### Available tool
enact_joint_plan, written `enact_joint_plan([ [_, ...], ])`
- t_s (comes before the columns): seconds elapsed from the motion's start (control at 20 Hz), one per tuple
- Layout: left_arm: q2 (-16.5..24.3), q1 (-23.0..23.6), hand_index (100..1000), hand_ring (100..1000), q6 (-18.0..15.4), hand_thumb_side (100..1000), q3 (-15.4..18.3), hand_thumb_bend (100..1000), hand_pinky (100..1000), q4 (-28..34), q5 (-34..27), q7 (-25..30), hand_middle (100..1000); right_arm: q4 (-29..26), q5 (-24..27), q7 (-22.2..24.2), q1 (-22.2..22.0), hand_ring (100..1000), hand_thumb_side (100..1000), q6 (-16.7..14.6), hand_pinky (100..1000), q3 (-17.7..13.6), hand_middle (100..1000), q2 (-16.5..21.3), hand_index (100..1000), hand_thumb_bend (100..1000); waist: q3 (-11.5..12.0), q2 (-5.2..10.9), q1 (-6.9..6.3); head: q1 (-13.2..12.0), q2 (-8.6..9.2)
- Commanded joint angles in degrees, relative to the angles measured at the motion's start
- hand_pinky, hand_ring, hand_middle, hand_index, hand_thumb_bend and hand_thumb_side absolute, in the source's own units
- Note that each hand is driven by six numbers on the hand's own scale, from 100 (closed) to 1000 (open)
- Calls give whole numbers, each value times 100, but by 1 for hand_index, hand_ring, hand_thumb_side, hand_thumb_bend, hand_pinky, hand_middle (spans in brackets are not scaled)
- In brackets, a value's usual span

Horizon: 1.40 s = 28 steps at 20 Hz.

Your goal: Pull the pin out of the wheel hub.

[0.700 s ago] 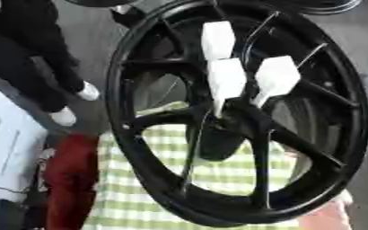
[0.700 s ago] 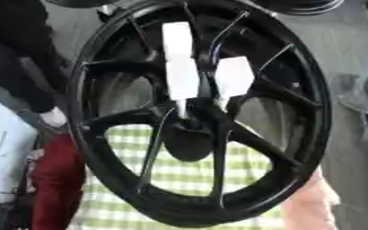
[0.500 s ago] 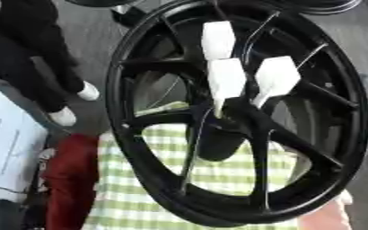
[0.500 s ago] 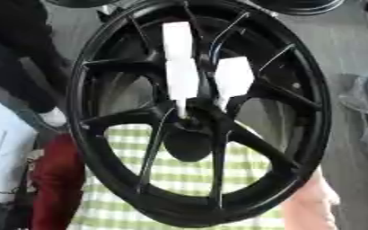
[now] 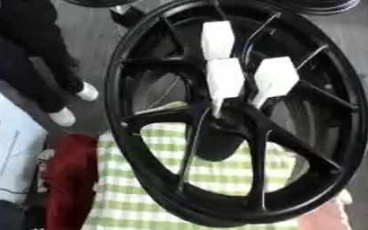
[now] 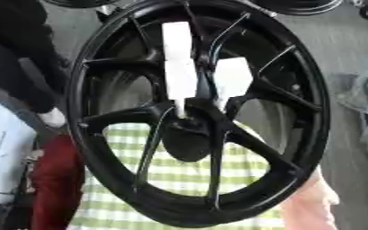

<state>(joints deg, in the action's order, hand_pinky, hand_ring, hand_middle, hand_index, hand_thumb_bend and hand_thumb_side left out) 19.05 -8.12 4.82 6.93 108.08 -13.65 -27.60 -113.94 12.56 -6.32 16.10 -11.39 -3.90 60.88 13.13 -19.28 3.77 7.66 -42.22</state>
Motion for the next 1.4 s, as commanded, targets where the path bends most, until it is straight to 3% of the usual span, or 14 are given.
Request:
enact_joint_plan([
  [0.05, 91, -30, 739, 745, 4, 816, 23, 267, 620, 98, 9, 11, 802, -66, -237, 251, 101, 748, 263, -12, 894, 195, 686, 561, 787, 100, 10, 125, 0, 54, 29],
  [0.35, 132, -34, 739, 745, 12, 815, -11, 266, 619, 89, -1, 46, 802, -66, -691, 770, 262, 804, 377, -27, 896, 875, 736, 1112, 808, 100, 80, 150, 29, 169, 14],
  [0.6, 166, -29, 739, 745, 26, 815, -46, 266, 619, 81, -10, 83, 802, -66, -791, 1251, 449, 817, 447, -75, 898, 1374, 741, 1274, 812, 100, 104, 170, 63, 188, -6],
  [1.05, 177, -22, 738, 746, 38, 817, -70, 266, 619, 69, -22, 110, 803, -66, -474, 2069, 721, 816, 484, -284, 898, 1679, 740, 1268, 810, 100, 111, 154, 95, 178, -47],
  [1.4, 182, -20, 738, 746, 44, 820, -86, 266, 619, 60, -31, 129, 804, -66, -539, 2209, 763, 830, 409, -103, 900, 1880, 755, 1282, 827, 100, 113, 140, 111, 184, -56],
])
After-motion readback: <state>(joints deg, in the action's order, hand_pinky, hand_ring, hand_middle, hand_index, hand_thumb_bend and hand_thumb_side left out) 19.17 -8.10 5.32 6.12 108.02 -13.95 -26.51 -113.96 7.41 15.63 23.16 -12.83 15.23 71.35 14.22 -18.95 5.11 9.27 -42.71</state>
